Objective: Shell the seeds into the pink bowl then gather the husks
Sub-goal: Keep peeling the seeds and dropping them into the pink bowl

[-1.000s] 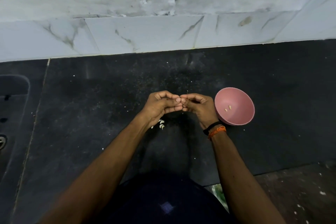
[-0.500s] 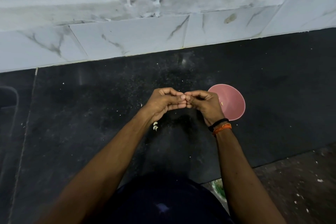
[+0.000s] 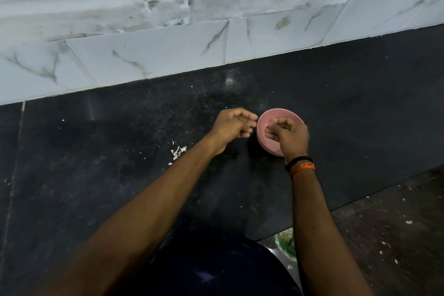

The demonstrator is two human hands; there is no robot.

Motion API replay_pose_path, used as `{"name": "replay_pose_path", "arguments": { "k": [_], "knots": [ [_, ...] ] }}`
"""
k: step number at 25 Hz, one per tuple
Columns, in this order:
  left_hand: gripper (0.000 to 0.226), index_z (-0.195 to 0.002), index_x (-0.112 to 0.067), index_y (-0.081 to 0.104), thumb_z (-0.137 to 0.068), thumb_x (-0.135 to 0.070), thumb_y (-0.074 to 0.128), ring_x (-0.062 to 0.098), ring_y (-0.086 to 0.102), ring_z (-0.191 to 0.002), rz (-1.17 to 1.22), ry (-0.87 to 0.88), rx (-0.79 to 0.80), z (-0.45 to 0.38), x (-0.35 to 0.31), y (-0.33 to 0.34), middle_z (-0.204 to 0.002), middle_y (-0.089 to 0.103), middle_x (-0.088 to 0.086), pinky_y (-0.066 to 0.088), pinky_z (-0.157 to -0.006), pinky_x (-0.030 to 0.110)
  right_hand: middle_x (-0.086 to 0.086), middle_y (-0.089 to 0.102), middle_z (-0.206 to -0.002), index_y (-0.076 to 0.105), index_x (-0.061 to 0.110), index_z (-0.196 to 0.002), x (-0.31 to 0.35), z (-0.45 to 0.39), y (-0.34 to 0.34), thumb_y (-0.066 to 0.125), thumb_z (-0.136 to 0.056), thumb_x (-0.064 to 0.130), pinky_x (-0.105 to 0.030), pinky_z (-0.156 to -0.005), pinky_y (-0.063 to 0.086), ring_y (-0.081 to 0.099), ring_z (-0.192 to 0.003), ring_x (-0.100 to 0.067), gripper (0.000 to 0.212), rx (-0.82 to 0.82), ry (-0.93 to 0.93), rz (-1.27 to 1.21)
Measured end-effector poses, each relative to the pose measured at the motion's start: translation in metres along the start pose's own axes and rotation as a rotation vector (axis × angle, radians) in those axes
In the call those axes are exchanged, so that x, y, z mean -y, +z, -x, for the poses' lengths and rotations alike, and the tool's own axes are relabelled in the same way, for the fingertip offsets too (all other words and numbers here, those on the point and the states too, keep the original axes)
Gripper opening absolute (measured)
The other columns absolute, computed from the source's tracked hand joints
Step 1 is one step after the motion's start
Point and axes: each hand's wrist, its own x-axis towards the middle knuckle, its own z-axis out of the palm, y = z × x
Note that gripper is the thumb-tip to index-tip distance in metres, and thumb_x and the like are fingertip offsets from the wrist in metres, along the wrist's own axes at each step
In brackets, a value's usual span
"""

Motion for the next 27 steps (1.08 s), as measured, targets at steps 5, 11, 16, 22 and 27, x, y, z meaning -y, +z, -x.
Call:
{"name": "replay_pose_path", "arguments": {
  "k": [5,11,16,22,27],
  "knots": [
    [0.025,-0.089,-0.007,0.074,-0.088,0.005,0.052,0.011,0.063,-0.063,-0.229,0.006,0.012,-0.013,-0.001,0.018,-0.075,0.072,0.006,0.053,-0.059,0.025,-0.003,0.077,-0.106,0.080,0.013,-0.099,-0.004,-0.005,-0.015,0.068,-0.086,0.002,-0.033,-0.100,0.049,0.066,-0.109,-0.024,0.021,-0.019,-0.062,0.603],
    [0.009,-0.092,-0.012,0.073,-0.092,-0.010,0.064,0.013,0.067,-0.066,-0.323,0.018,-0.036,-0.018,0.007,0.017,-0.076,0.076,0.006,0.058,-0.067,0.029,-0.006,0.074,-0.117,0.080,0.016,-0.108,-0.008,-0.010,-0.007,0.057,-0.095,0.000,-0.041,-0.104,0.049,0.064,-0.113,-0.029,0.030,0.083,0.004,0.791],
    [0.014,-0.096,-0.011,0.072,-0.094,-0.004,0.060,0.011,0.069,-0.073,-0.336,-0.042,-0.039,-0.015,0.020,-0.014,-0.084,0.077,0.005,0.060,-0.071,0.028,-0.005,0.073,-0.121,0.077,0.010,-0.115,0.000,-0.008,0.000,0.057,-0.093,-0.002,-0.039,-0.105,0.046,0.063,-0.115,-0.028,0.032,-0.010,-0.064,0.791],
    [0.014,-0.097,-0.010,0.072,-0.092,-0.001,0.063,0.010,0.068,-0.076,-0.245,-0.075,-0.163,0.008,0.039,-0.077,-0.088,0.076,0.006,0.059,-0.072,0.026,0.003,0.074,-0.089,0.077,0.015,-0.093,0.016,0.009,0.041,0.063,-0.095,0.009,-0.033,-0.084,0.052,0.063,-0.081,-0.013,0.015,0.061,-0.354,0.631],
    [0.010,-0.092,-0.011,0.071,-0.093,-0.003,0.065,0.013,0.067,-0.072,-0.196,-0.080,-0.323,0.034,0.060,-0.122,-0.085,0.075,0.007,0.056,-0.065,0.024,0.005,0.078,-0.090,0.080,0.021,-0.094,0.003,0.026,0.099,0.070,-0.087,0.007,-0.041,-0.084,0.062,0.074,-0.084,-0.013,0.019,0.420,-0.383,0.583]
  ]
}}
